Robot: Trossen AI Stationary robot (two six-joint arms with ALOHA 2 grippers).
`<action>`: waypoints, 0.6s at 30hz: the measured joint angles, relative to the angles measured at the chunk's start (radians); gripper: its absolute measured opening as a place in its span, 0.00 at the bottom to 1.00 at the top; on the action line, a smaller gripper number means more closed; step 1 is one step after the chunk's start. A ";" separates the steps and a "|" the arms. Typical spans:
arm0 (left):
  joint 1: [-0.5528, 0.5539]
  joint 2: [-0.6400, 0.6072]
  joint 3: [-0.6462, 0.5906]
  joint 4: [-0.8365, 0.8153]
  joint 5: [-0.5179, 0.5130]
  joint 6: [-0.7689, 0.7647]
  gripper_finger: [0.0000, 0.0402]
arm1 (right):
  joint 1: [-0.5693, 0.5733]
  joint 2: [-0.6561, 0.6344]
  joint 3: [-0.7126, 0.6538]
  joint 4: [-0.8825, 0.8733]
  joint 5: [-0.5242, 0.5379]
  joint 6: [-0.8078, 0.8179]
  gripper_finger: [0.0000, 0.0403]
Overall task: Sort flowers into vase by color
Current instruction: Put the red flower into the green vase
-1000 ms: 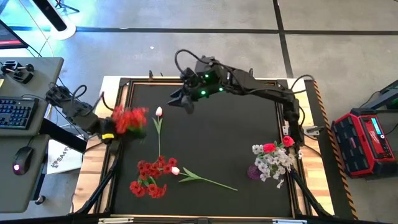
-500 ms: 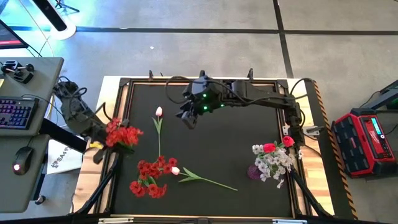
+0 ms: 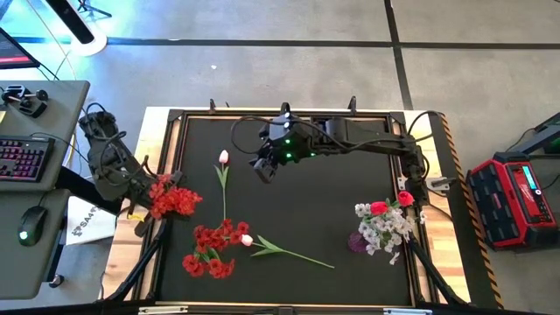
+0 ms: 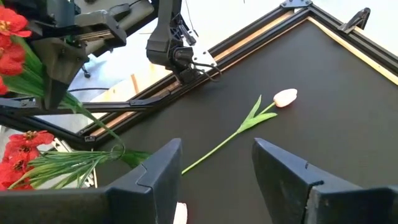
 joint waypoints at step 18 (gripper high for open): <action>-0.006 0.095 0.000 0.037 0.028 0.015 0.01 | 0.010 0.000 0.000 -0.018 -0.007 0.012 0.45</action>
